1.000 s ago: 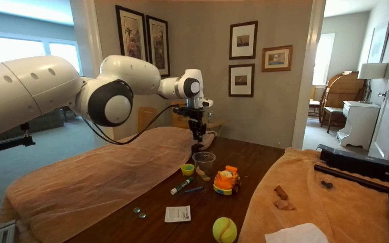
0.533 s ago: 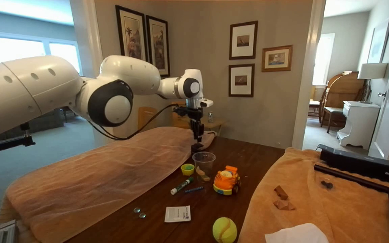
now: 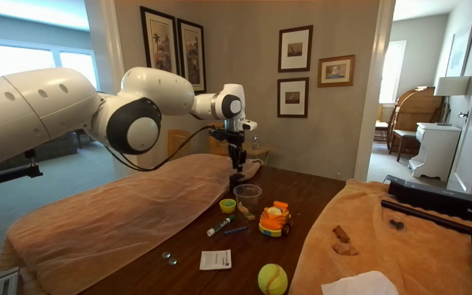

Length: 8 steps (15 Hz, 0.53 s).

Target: Rotate the black clamp.

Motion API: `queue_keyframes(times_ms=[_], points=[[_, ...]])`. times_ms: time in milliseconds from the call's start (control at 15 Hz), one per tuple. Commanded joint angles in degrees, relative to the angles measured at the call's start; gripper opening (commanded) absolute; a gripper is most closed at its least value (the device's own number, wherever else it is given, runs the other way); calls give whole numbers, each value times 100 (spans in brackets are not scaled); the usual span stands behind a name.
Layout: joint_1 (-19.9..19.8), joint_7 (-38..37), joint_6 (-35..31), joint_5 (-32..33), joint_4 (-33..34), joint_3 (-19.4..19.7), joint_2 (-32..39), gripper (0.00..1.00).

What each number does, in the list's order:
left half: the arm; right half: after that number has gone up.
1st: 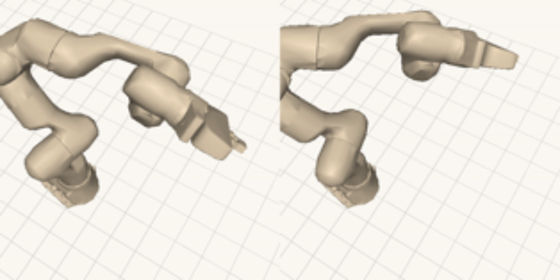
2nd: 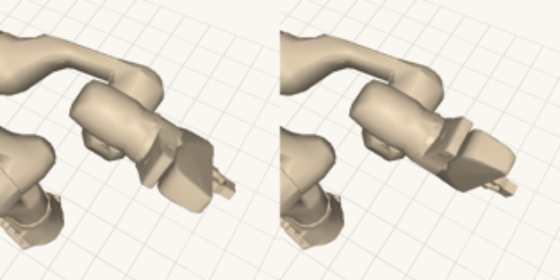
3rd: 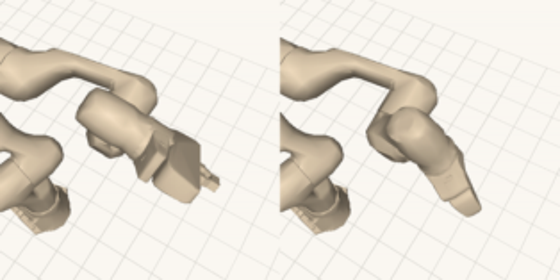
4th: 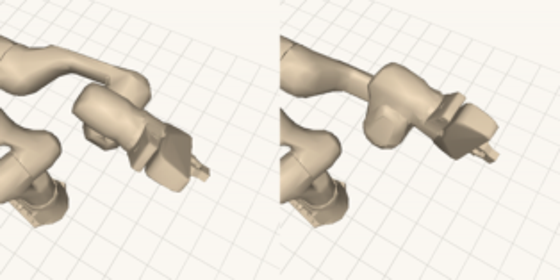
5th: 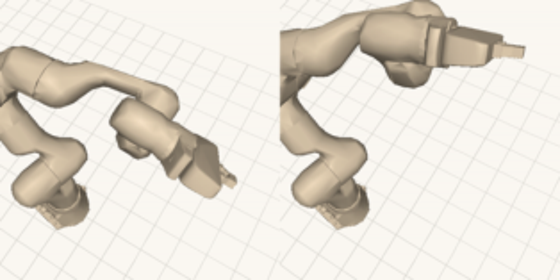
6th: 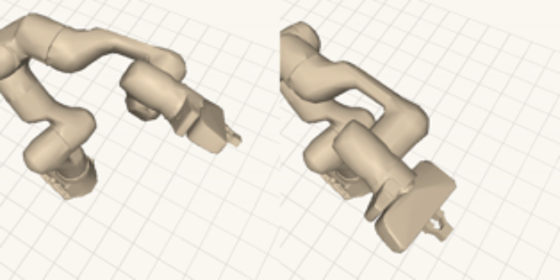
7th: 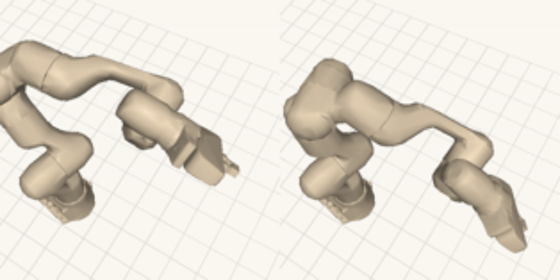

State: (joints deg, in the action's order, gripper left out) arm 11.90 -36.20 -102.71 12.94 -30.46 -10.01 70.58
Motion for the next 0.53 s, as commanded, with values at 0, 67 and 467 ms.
queue_keyframes(times_ms=[0,67,467], points=[[38,-519,-167,14,66,95,88,24],[56,-861,-291,7,95,145,124,24],[128,-2647,-690,33,47,404,163,24]])
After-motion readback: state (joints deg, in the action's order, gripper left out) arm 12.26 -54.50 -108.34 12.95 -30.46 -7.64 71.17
